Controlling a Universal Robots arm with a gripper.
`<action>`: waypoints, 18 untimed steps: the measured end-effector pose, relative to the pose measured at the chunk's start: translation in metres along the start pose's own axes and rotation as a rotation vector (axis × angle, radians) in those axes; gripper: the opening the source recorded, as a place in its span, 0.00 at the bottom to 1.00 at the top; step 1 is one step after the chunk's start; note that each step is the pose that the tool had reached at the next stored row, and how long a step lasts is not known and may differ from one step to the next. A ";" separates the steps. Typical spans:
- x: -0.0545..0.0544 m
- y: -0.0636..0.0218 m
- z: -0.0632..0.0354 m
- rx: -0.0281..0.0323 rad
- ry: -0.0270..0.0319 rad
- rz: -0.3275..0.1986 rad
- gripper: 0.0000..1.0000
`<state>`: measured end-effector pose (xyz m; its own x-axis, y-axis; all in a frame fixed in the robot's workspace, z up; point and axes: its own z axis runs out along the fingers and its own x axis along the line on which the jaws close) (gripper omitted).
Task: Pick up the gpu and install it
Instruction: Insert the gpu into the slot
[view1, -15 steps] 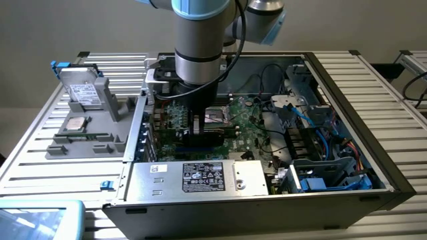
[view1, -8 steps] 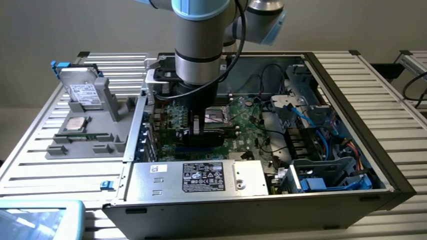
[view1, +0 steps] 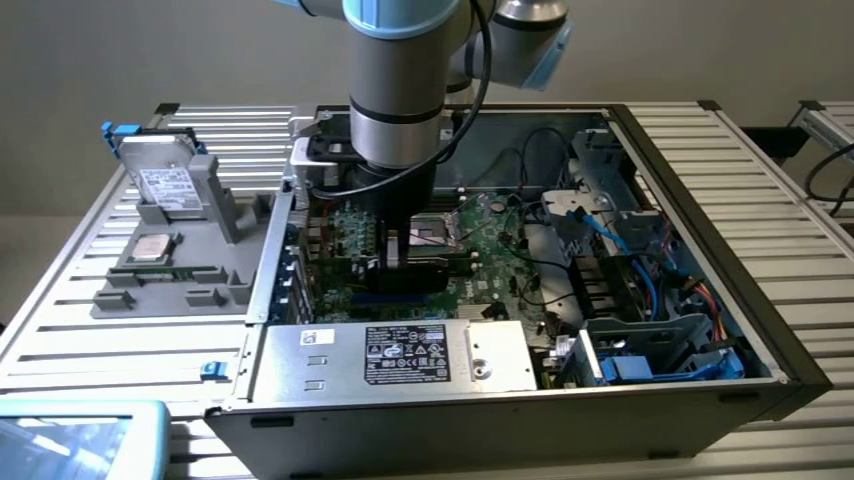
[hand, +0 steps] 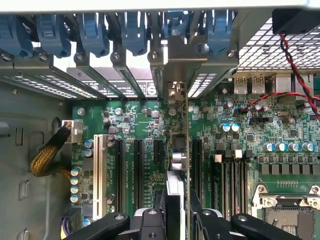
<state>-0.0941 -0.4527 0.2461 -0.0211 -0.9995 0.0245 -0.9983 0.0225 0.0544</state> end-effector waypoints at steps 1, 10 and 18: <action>0.000 0.0000 0.0000 -0.0001 0.0002 0.000 0.29; 0.001 0.0003 -0.0014 0.0009 -0.0021 -0.001 0.29; 0.002 0.0003 -0.0018 0.0018 -0.0065 -0.001 0.29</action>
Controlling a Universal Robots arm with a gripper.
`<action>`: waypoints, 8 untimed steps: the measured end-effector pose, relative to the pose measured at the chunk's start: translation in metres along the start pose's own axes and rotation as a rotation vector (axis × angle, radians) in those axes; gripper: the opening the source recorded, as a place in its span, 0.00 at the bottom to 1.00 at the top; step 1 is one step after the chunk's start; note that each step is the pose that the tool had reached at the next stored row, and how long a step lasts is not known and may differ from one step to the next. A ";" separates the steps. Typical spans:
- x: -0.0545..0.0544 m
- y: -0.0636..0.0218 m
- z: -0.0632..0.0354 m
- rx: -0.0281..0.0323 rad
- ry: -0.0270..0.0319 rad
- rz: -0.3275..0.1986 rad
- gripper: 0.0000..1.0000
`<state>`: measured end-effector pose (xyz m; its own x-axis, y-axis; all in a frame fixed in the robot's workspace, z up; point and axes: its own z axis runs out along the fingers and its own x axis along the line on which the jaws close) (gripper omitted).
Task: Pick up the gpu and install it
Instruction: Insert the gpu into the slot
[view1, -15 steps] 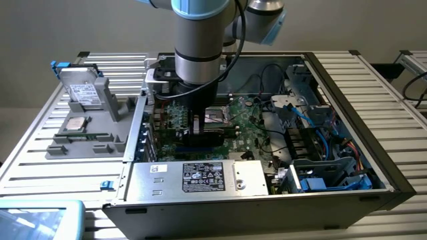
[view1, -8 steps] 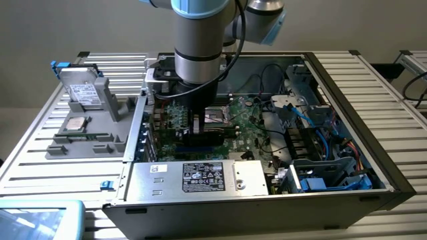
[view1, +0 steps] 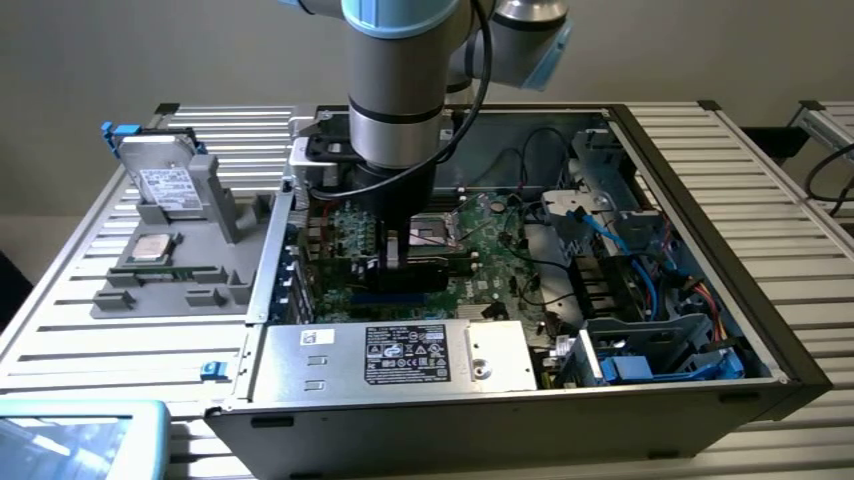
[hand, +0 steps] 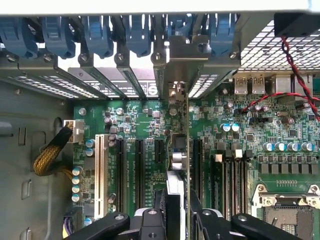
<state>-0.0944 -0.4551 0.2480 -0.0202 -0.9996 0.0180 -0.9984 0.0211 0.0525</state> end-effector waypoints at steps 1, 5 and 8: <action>0.000 0.0000 0.0000 0.0000 0.0000 0.000 0.29; 0.000 0.0000 0.0003 -0.0001 -0.0053 0.000 0.29; 0.000 0.0001 0.0008 0.0000 -0.0097 -0.001 0.29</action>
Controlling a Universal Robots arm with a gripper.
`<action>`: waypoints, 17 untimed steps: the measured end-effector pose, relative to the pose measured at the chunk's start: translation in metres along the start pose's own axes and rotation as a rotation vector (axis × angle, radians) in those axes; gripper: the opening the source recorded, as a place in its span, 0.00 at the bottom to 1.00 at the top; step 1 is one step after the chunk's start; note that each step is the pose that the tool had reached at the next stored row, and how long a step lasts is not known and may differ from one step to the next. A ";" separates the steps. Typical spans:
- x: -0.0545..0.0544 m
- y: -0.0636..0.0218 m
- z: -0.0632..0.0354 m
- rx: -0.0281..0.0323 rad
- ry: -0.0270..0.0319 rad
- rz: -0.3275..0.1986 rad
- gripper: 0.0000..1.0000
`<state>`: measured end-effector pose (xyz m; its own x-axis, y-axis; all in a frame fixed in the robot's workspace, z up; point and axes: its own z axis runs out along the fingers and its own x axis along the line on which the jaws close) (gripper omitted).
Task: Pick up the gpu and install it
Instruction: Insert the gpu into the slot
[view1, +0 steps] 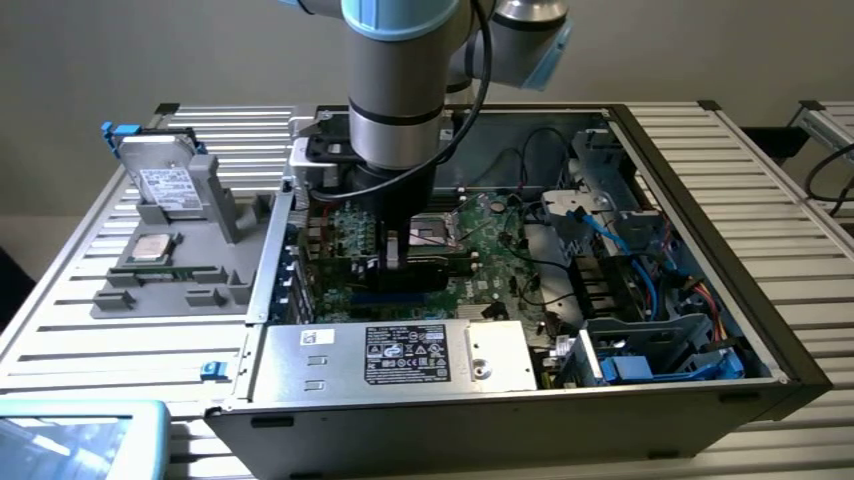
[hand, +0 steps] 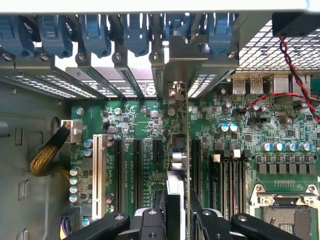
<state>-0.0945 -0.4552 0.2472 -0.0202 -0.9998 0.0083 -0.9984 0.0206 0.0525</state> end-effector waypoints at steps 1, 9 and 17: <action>0.000 0.0000 0.0000 -0.0001 -0.0001 0.000 0.29; 0.000 0.0006 0.0023 -0.0001 0.0000 0.000 0.29; 0.000 0.0007 0.0037 -0.0001 -0.0004 0.000 0.29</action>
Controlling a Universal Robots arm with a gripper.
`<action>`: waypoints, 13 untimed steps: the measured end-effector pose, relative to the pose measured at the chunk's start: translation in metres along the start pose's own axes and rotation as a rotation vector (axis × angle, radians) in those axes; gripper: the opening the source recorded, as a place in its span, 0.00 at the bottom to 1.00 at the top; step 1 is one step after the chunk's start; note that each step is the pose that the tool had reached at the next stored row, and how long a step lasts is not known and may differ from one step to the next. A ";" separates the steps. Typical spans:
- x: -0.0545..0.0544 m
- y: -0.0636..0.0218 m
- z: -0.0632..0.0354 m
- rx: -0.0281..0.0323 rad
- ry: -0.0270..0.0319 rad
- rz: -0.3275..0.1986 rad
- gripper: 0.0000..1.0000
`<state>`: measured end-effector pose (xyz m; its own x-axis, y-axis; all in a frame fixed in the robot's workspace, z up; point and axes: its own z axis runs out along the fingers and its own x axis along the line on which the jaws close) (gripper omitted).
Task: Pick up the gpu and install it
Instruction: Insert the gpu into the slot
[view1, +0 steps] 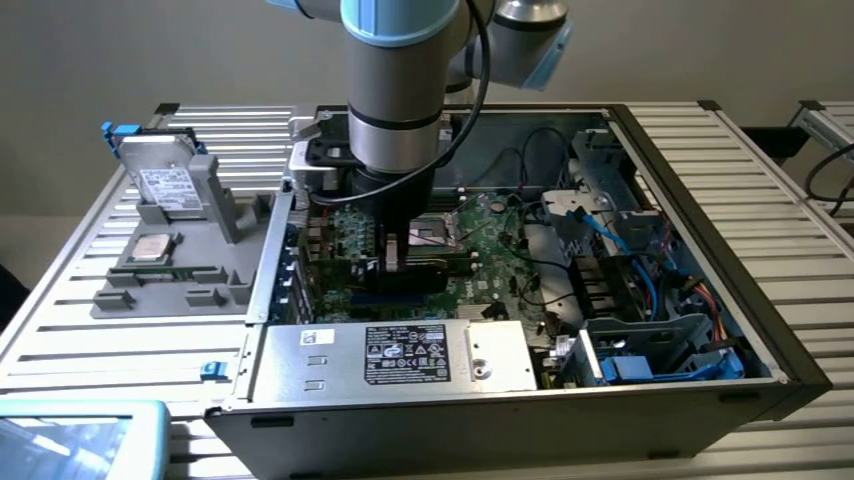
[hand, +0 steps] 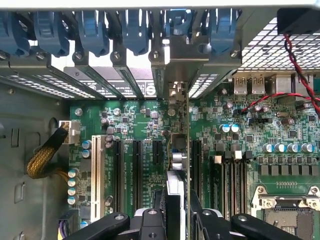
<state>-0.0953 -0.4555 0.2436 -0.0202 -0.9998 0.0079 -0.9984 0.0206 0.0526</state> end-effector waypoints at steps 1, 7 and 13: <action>0.000 0.0000 0.0003 0.0001 -0.0003 0.000 0.29; 0.000 0.0001 0.0002 0.0002 0.0000 0.000 0.29; 0.001 0.0002 0.0001 0.0005 -0.0022 0.000 0.29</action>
<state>-0.0955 -0.4560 0.2435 -0.0200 -0.9998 0.0057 -0.9984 0.0203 0.0521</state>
